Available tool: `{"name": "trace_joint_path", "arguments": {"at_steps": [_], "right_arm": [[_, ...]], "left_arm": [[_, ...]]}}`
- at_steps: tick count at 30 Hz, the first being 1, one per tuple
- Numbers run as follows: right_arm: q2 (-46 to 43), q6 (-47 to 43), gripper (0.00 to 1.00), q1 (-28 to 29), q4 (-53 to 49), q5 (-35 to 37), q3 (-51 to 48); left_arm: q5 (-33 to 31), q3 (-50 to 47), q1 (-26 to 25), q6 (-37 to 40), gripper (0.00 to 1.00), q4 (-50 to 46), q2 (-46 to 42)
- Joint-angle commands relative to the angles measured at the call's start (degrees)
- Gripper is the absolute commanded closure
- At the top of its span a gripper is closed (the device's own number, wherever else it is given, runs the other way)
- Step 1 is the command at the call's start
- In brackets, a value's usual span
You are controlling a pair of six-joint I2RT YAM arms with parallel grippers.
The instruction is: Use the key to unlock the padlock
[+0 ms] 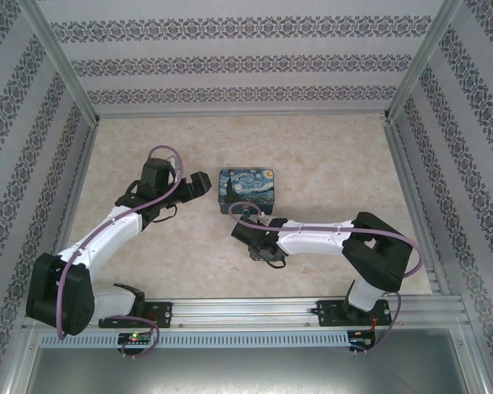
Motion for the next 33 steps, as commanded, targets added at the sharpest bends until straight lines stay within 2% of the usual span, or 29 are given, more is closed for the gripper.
{"name": "trace_joint_path", "arguments": {"at_steps": [1,7,15,25,33], "right_arm": [[3.7,0.8,0.78,0.9,3.7,-1.0,-0.6],[3.6,-0.4,1.00,0.9,4.3,-0.4,-0.7],[-1.5,-2.0,1.00,0.4,5.6,1.1,-2.7],[-11.1,-2.5,1.00,-1.4,6.0,2.5,-6.1],[-17.9,-4.6,1.00,-4.3,6.3,2.7,-6.2]], "left_arm": [[0.5,-0.3,0.5,-0.3,0.00,1.2,0.3],[0.7,0.1,0.5,0.0,0.00,0.4,1.3],[2.9,0.5,0.5,-0.4,0.00,0.3,2.8],[5.1,-0.1,-0.6,-4.6,0.00,2.4,3.2],[6.9,-1.2,-2.0,-12.7,0.00,6.5,2.5]]}}
